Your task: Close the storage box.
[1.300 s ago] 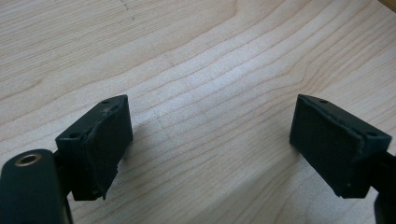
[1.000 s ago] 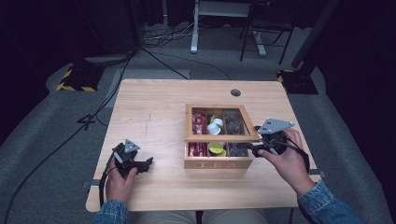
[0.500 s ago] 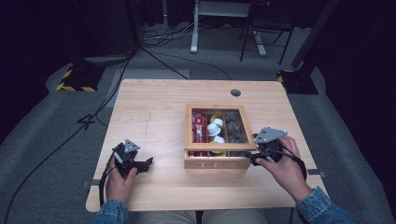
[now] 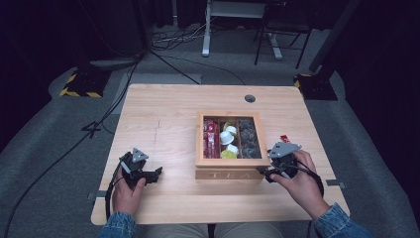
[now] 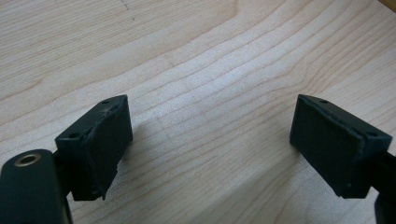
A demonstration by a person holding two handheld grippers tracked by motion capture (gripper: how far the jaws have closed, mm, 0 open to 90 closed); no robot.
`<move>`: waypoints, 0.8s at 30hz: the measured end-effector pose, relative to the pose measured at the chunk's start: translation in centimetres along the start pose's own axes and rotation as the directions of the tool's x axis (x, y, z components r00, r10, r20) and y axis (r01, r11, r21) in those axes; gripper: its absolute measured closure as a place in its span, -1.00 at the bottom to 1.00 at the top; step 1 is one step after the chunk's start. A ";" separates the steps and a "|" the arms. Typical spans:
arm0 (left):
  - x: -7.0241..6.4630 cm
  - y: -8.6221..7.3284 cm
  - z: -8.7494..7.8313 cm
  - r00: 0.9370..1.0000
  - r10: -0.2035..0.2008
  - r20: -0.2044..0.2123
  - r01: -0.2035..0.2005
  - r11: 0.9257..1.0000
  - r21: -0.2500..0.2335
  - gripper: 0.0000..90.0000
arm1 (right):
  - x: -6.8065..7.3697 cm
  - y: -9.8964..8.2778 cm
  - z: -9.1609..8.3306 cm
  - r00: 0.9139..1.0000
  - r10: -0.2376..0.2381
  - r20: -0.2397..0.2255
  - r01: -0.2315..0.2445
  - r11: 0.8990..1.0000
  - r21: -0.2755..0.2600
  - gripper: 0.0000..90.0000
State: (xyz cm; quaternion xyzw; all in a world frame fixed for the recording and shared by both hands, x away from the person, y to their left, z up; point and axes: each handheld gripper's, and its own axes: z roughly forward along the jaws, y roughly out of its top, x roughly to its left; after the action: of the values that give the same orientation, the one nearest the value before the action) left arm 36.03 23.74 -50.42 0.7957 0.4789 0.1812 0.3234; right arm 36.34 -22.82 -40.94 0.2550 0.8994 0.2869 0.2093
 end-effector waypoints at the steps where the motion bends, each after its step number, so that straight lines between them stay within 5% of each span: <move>1: 0.0 0.0 0.0 1.000 0.000 0.000 0.000 1.000 0.000 -0.70 | 0.0 0.0 0.0 1.000 0.000 0.001 0.000 1.000 0.001 -0.37; 8: 0.0 0.0 0.0 1.000 -0.001 -0.001 0.001 1.000 -0.002 -0.70 | 0.2 -0.1 0.3 1.000 0.005 -0.019 -0.005 0.999 0.032 -0.30; 18: 0.0 0.0 0.0 1.000 0.000 -0.001 0.000 1.000 -0.001 -0.71 | 0.0 0.1 -0.3 0.994 0.082 -0.076 -0.085 0.996 -0.039 -0.30; 24: 0.0 0.0 0.0 1.000 0.000 0.000 0.000 1.000 0.000 -0.71 | -1.7 0.3 -1.9 0.988 0.144 -0.059 -0.149 0.983 -0.104 -0.35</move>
State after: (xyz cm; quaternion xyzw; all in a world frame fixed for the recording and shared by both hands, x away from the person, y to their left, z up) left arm 36.04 23.73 -50.42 0.7956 0.4790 0.1814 0.3234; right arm 36.73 -24.39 -38.95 0.3014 0.8664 0.3562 0.1779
